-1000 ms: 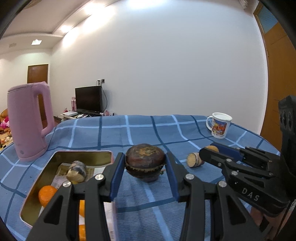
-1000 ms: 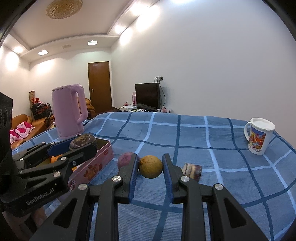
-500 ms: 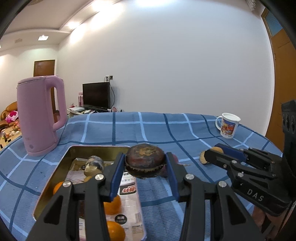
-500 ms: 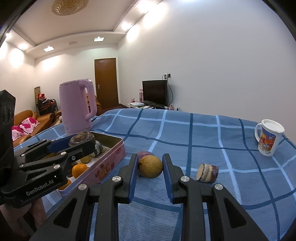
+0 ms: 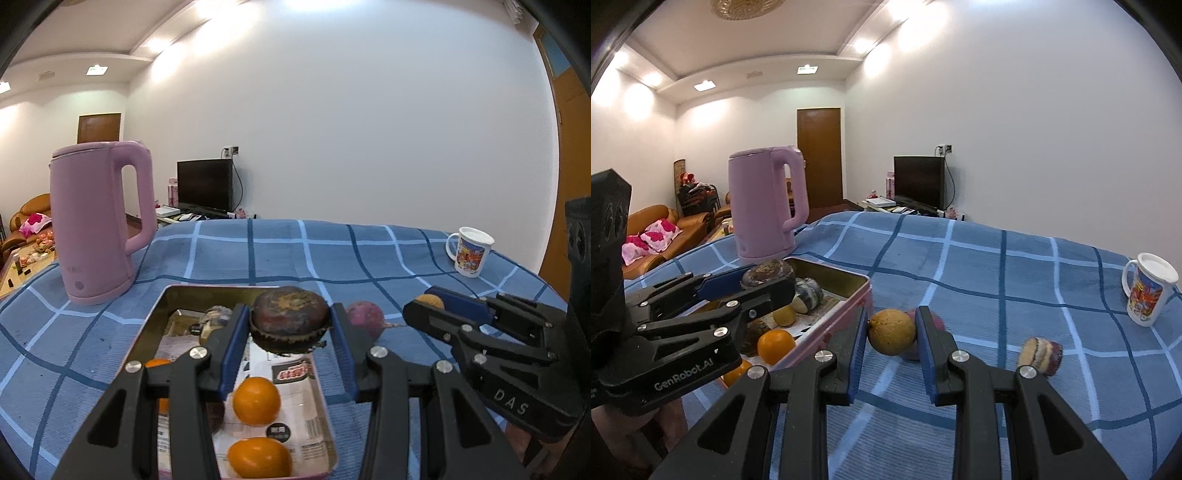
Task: Organize fruits
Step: 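Move the held yellow and dark brown fruits over the tin box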
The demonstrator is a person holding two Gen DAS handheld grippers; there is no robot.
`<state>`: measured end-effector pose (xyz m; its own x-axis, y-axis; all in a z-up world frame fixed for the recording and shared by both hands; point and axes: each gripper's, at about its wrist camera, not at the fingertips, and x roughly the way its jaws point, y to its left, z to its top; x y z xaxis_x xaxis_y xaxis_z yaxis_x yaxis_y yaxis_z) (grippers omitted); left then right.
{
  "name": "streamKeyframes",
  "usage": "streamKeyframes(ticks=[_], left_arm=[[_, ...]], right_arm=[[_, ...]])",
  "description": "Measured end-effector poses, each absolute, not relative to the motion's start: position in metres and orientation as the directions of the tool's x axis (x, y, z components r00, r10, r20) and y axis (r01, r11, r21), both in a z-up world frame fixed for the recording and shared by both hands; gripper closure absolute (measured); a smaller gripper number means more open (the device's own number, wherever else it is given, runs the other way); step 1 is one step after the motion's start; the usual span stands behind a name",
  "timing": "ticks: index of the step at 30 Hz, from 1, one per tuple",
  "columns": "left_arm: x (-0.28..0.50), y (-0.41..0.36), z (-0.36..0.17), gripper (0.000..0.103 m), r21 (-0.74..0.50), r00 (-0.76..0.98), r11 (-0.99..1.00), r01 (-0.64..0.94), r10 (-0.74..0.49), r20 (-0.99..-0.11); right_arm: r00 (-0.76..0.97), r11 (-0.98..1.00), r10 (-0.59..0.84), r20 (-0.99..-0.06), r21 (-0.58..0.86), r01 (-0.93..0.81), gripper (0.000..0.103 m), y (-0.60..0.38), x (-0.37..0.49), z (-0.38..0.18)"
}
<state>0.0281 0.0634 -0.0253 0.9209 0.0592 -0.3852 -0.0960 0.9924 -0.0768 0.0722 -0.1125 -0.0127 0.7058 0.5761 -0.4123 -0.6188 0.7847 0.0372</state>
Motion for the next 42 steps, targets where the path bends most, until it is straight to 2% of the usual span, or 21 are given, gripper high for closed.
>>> streamKeyframes(ticks=[42], left_arm=[[0.024, 0.12, -0.033, 0.057, -0.081, 0.872, 0.976, -0.202, 0.142, -0.468]], right_arm=[[0.602, 0.699, 0.649, -0.464, 0.053, -0.713, 0.074, -0.029, 0.072, -0.008]])
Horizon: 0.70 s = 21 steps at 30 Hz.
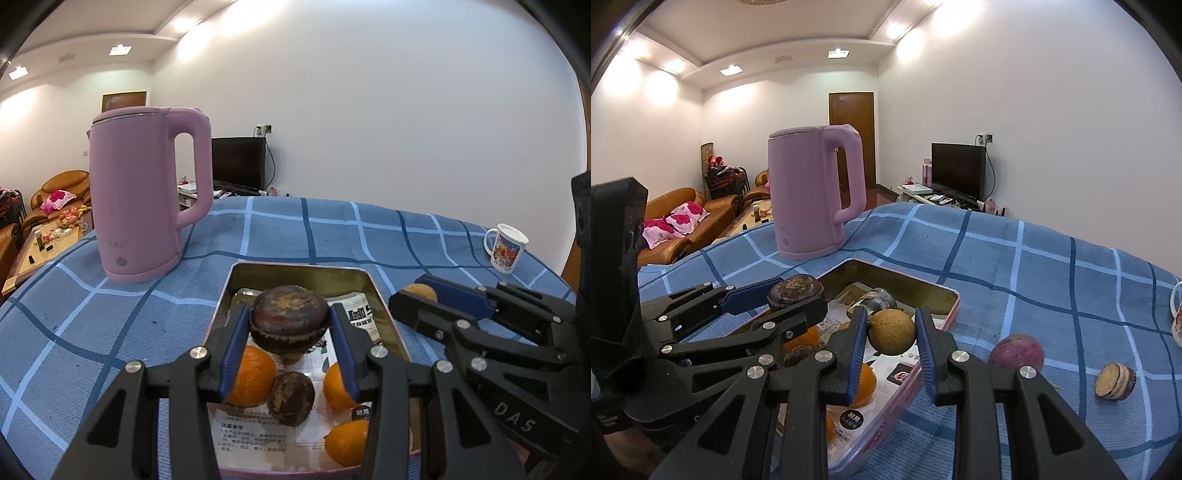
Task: Organize fruits
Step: 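Move the held yellow and dark brown fruits over the tin box, then lower both fruits into the tin and open both tools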
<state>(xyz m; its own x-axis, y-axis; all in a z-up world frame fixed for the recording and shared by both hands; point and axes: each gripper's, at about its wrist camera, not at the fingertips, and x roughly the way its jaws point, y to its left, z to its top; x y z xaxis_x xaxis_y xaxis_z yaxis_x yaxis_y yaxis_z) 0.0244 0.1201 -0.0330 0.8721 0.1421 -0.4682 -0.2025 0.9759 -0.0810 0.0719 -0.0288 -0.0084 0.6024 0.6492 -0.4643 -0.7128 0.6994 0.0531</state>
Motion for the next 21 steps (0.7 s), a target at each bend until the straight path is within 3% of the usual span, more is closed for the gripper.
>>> streamKeyframes(ticks=[21], left_arm=[[0.032, 0.131, -0.04, 0.057, -0.092, 0.835, 0.973, -0.212, 0.131, -0.534]], right_arm=[[0.5, 0.666, 0.674, -0.544, 0.155, -0.729, 0.074, -0.012, 0.102, -0.03]])
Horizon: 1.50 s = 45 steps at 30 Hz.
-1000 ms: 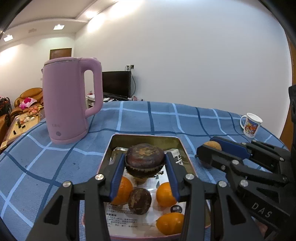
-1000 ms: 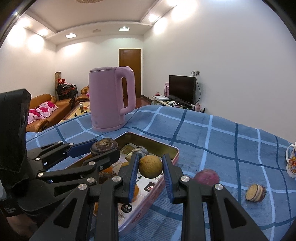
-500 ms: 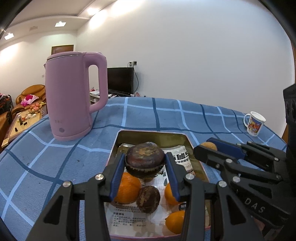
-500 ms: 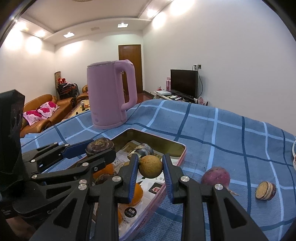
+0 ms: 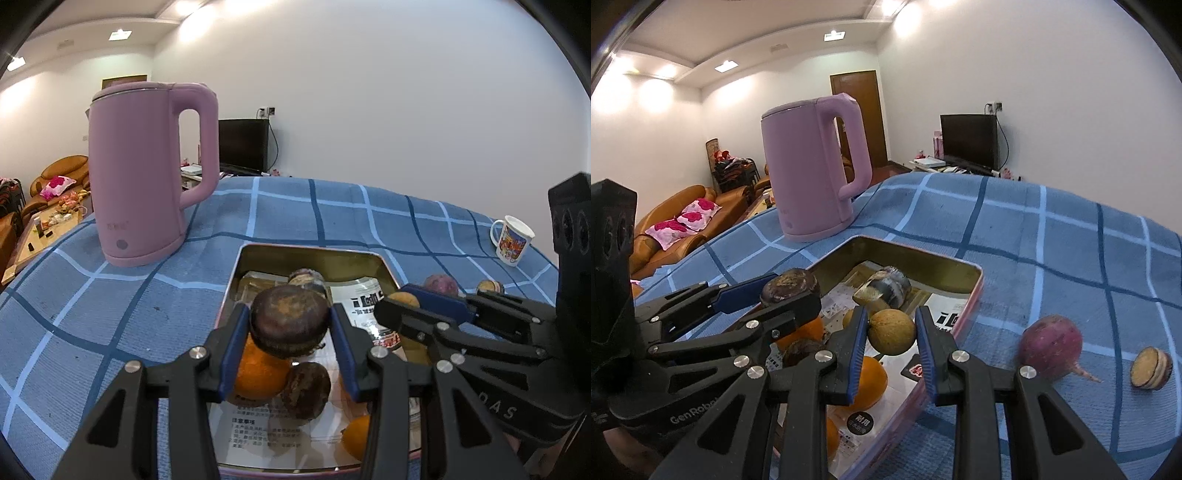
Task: Organize fruits
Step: 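Lower both fruits into the tin and open both tools, then grasp the cut tuber slice with the right tool while the left approaches the purple beet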
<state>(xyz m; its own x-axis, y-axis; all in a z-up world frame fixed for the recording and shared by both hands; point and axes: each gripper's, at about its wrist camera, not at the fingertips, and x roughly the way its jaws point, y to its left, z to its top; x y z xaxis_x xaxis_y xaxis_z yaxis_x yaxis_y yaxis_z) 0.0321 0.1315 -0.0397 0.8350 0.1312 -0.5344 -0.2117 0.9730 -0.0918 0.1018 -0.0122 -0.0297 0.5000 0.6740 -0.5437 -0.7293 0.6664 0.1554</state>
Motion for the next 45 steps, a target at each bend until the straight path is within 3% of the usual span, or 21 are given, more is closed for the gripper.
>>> streamKeyframes(ticks=[8, 15, 22, 29, 34, 44, 45], left_arm=[[0.03, 0.133, -0.038, 0.047, -0.082, 0.828, 0.97, -0.23, 0.15, -0.54], [0.02, 0.128, -0.023, 0.007, -0.091, 0.85, 0.97, -0.226, 0.151, -0.505], [0.019, 0.094, 0.004, 0.003, -0.081, 0.881, 0.986, -0.145, 0.092, -0.464], [0.046, 0.036, 0.013, 0.0, -0.046, 0.879, 0.998, -0.036, 0.01, -0.476], [0.082, 0.006, 0.001, 0.0, -0.028, 0.852, 1.0, -0.002, -0.013, -0.523], [0.118, 0.003, -0.023, 0.001, 0.004, 0.817, 0.998, -0.064, 0.055, -0.574], [0.119, 0.002, -0.024, 0.001, 0.002, 0.816, 0.998, -0.06, 0.05, -0.576]], right_arm=[[0.483, 0.666, 0.674, -0.559, 0.177, -0.724, 0.069, -0.013, 0.105, -0.033], [0.522, 0.704, 0.656, -0.545, 0.192, -0.683, 0.041, -0.045, 0.101, -0.022], [0.605, 0.79, 0.537, -0.589, 0.098, -0.606, 0.04, -0.114, 0.1, 0.006], [0.704, 0.907, 0.385, -0.597, 0.105, -0.407, 0.038, -0.197, 0.134, 0.023], [0.696, 0.931, 0.347, -0.629, 0.142, -0.336, 0.038, -0.208, 0.161, -0.004], [0.619, 0.943, 0.319, -0.718, 0.171, -0.287, 0.038, -0.198, 0.207, -0.058], [0.604, 0.944, 0.311, -0.734, 0.166, -0.284, 0.047, -0.196, 0.209, -0.062]])
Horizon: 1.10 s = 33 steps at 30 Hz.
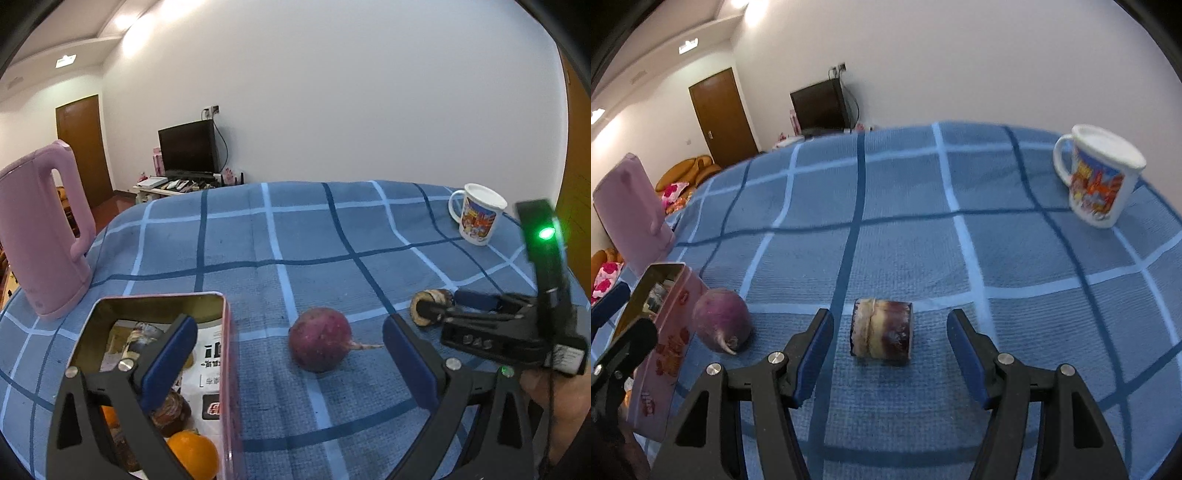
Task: Organize fruits
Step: 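Grasp the cut tuber slice with the right tool while the left approaches the purple beet, then grasp the purple beet with the left tool while the right holds the tuber slice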
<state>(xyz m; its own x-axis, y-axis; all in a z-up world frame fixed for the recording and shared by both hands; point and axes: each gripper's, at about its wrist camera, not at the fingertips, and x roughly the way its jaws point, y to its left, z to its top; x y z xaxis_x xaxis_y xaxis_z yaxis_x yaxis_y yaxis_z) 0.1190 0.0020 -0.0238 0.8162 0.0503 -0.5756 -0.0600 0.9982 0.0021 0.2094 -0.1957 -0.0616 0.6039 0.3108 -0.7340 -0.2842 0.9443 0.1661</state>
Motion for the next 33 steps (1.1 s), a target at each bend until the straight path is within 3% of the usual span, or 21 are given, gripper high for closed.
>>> streamKeyframes(ticks=[2, 7, 13, 23, 25, 27, 33], left_arm=[[0.12, -0.002, -0.024, 0.001, 0.007, 0.813, 0.999, -0.049, 0.044, -0.58], [0.126, -0.015, -0.029, 0.006, 0.009, 0.803, 1.0, -0.009, 0.013, -0.595], [0.148, -0.02, -0.046, 0.037, -0.023, 0.751, 1.0, 0.006, -0.019, -0.66], [0.176, -0.026, -0.068, 0.034, 0.007, 0.675, 1.0, -0.023, 0.021, -0.737], [0.183, -0.029, -0.075, 0.036, 0.017, 0.641, 1.0, -0.023, 0.028, -0.767], [0.182, -0.025, -0.073, 0.048, -0.008, 0.654, 0.999, -0.035, 0.017, -0.756], [0.171, -0.023, -0.064, 0.049, -0.058, 0.693, 0.998, -0.004, -0.039, -0.72]], right_arm=[[0.568, 0.936, 0.334, -0.752, 0.193, -0.295, 0.066, -0.194, 0.214, -0.069], [0.604, 0.934, 0.346, -0.718, 0.203, -0.294, 0.066, -0.205, 0.198, -0.063], [0.657, 0.941, 0.338, -0.674, 0.223, -0.255, 0.066, -0.223, 0.186, -0.055], [0.642, 0.938, 0.34, -0.687, 0.2, -0.282, 0.066, -0.216, 0.187, -0.055], [0.638, 0.938, 0.342, -0.69, 0.207, -0.278, 0.066, -0.216, 0.189, -0.057], [0.636, 0.938, 0.343, -0.692, 0.212, -0.275, 0.066, -0.216, 0.19, -0.058], [0.646, 0.935, 0.35, -0.678, 0.203, -0.292, 0.066, -0.215, 0.188, -0.056]])
